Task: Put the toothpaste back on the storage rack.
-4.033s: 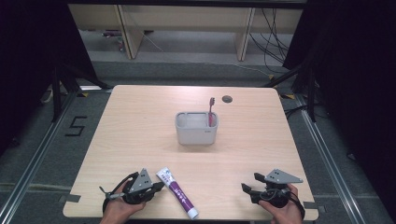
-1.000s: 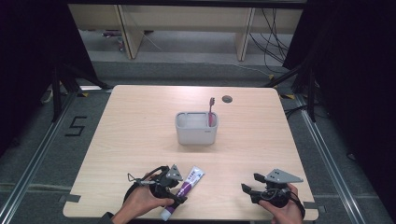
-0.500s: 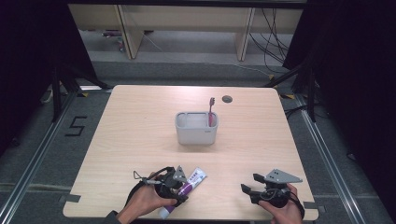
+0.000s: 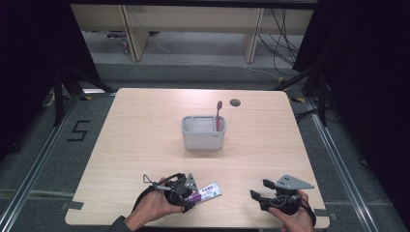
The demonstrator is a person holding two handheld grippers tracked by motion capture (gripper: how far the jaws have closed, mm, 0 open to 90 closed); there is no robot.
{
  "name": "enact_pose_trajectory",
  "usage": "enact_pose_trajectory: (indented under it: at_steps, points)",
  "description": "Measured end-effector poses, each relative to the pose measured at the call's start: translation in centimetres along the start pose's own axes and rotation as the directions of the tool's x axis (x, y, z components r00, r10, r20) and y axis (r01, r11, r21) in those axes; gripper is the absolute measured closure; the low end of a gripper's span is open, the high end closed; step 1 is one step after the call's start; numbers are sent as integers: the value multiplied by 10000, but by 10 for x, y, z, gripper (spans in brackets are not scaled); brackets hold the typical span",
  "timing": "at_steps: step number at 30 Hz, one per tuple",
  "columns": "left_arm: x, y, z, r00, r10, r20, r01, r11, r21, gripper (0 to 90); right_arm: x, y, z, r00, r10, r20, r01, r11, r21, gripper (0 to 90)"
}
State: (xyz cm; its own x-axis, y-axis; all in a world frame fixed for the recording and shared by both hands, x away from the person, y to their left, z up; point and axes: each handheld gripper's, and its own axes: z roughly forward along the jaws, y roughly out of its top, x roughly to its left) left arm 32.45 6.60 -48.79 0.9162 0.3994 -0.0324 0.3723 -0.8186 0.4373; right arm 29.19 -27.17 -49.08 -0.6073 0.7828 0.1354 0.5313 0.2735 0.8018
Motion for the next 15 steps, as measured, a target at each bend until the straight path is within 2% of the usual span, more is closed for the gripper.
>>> enact_pose_trajectory:
  at_steps: [2, 4, 9, 11, 12, 15]
  points:
    - [0, 2, 0, 9999, 132, 1, -132, 9998, 180, 621, 0, 0, 0, 10000, 25, -39, -26, 10000, -21, 338]
    - [0, 4, 0, 10000, 46, 19, -46, 9995, 324, 624, 0, 0, 0, 10000, 26, -43, -26, 10000, -25, 338]
    - [-1, 8, 0, 9988, 494, -73, -488, 9966, 658, 633, 0, 0, -1, 10000, 36, -2, -36, 10000, 35, 338]
    - [-1, 9, 0, 9990, 446, -9, -444, 9962, 751, 638, 1, 0, -1, 9998, 210, -52, -209, 9997, 143, 338]
    - [-1, 9, 0, 9988, 491, 6, -490, 9956, 800, 641, 0, 0, -1, 10000, 50, 3, -50, 10000, 70, 338]
    - [1, 13, 0, 9969, 773, 128, -782, 9914, 1051, 646, 0, 0, -1, 10000, 35, 35, -35, 10000, 49, 338]
